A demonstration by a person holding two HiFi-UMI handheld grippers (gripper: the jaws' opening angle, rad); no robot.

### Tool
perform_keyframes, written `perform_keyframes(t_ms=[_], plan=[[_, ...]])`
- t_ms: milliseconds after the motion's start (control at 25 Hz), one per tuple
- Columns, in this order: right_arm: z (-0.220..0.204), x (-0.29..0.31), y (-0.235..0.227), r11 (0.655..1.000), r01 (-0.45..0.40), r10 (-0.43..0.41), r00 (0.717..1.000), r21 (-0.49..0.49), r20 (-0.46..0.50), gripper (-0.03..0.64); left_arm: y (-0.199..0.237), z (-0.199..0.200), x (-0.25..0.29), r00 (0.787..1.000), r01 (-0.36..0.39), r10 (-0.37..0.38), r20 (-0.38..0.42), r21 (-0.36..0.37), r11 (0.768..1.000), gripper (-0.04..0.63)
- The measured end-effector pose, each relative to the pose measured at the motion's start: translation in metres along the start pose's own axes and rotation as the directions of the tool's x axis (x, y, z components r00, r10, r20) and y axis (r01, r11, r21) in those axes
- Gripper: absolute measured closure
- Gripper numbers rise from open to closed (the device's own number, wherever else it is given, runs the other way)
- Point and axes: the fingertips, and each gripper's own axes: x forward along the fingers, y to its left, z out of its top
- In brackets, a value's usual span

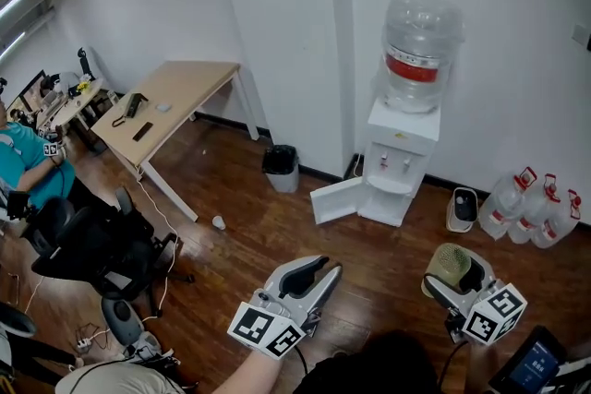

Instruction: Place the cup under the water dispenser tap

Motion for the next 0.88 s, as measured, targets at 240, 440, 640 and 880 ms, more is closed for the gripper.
perform_keyframes(t_ms=[240,440,640,880], plan=[[0.003,0.038,-0.019,1.0,0.01,-0.01,1.0,-0.002,-0.017,0.23,0.035,-0.014,0.027,0.999,0.002,-0.003,-0.036,-0.018,1.0,0.592],[0.01,0.079,-0.057,1.0,0.011,-0.011,1.0,0.015,-0.026,0.23,0.065,-0.029,0.076,0.997,-0.004,-0.002,-0.08,-0.078,0.997,0.595],[0.024,0.127,-0.105,0.999,0.005,-0.005,1.0,0.032,-0.019,0.23,0.103,-0.033,0.14,0.995,-0.008,0.002,-0.101,-0.065,0.998,0.595],[0.043,0.184,-0.179,0.999,0.01,-0.009,0.999,0.033,-0.04,0.23,0.15,-0.054,0.224,0.987,-0.023,0.039,-0.155,0.104,0.994,0.594]])
